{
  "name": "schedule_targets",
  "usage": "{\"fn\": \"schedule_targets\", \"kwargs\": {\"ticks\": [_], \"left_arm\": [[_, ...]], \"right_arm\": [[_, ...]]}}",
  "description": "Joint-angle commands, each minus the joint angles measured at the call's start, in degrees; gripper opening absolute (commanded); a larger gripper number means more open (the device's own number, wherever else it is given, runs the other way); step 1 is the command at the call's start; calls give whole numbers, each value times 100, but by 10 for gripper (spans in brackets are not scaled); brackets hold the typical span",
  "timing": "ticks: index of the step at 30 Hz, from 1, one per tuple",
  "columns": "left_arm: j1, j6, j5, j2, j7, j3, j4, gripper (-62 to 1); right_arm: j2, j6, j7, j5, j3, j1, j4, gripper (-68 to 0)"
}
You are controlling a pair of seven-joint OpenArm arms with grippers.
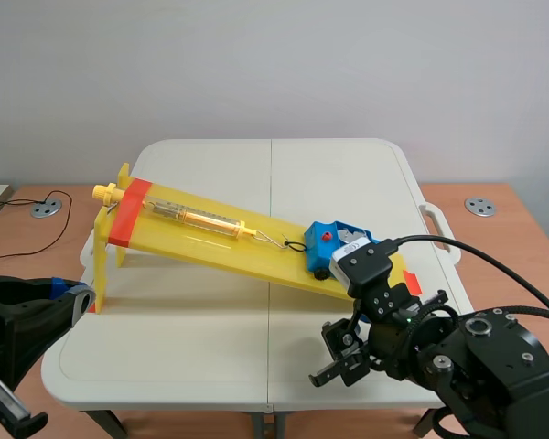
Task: Place the four metal weights on the blue cart on the ramp.
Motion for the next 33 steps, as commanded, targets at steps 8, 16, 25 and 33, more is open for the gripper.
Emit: {"fn": "schedule_targets", "kwargs": {"ticks": [8, 16, 25, 33], "left_arm": [[-48, -181, -337, 24, -597, -46, 463, -582], [-48, -181, -337, 24, -597, -46, 463, -582], [-48, -181, -337, 24, -597, -46, 463, -582], [-48, -181, -337, 24, -597, -46, 463, -582]], "right_arm": [[-98, 48, 887, 302, 50, 516, -168, -399], [-98, 52, 1005, 299, 50, 529, -177, -399], [-111, 221, 1154, 297, 52, 643, -175, -399], [-195, 328, 1154, 297, 50, 640, -175, -399]]}}
